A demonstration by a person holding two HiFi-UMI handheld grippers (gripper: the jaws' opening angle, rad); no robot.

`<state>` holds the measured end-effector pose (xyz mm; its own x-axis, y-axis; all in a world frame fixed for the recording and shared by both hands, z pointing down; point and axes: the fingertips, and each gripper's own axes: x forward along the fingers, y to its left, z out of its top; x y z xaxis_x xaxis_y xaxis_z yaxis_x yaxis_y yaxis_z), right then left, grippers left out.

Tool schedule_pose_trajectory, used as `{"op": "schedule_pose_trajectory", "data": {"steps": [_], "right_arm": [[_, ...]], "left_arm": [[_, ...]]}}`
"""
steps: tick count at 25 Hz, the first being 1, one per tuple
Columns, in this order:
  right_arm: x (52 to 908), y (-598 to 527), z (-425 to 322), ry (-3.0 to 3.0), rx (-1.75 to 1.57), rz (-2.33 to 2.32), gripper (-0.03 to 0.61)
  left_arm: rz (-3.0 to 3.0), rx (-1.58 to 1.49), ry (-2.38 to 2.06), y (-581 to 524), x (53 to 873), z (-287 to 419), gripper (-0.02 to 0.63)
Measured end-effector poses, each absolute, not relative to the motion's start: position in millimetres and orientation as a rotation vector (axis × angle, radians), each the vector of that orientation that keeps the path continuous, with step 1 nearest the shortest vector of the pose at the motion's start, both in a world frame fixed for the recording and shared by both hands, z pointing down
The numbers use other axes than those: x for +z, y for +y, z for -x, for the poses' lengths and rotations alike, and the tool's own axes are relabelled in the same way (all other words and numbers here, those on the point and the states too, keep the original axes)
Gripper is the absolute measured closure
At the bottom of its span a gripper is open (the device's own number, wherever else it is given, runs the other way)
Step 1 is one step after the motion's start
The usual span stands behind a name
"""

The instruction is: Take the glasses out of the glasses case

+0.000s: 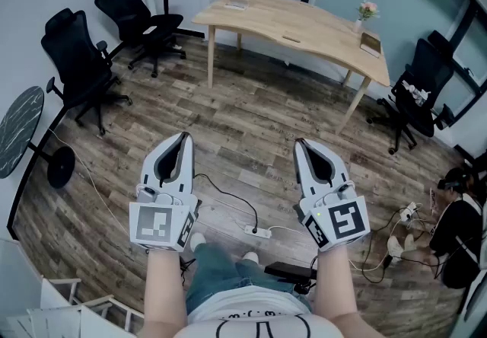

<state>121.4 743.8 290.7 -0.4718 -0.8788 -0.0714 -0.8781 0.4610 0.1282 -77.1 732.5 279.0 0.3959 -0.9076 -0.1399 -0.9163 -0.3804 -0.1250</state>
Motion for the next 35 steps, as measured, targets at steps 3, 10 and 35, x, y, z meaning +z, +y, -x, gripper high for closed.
{"op": "schedule_pose_trajectory", "data": {"steps": [3,10,35], "right_arm": [[291.6,733.3,-128.7,-2.683,-0.24,-1.612,0.569],[295.6,697.2,-136.8,-2.638,-0.266,-1.627,0.569],[303.2,332.5,-68.4,-2.627,-0.225,-1.596,0.568]], "left_arm": [[2.457,0.057,1.629,724.6,279.5,68.9,0.597],[2.474,0.072,1.641,677.8,287.8,64.9,0.597],[2.551,0.084,1.637,291.2,311.8,120.4,0.597]]}}
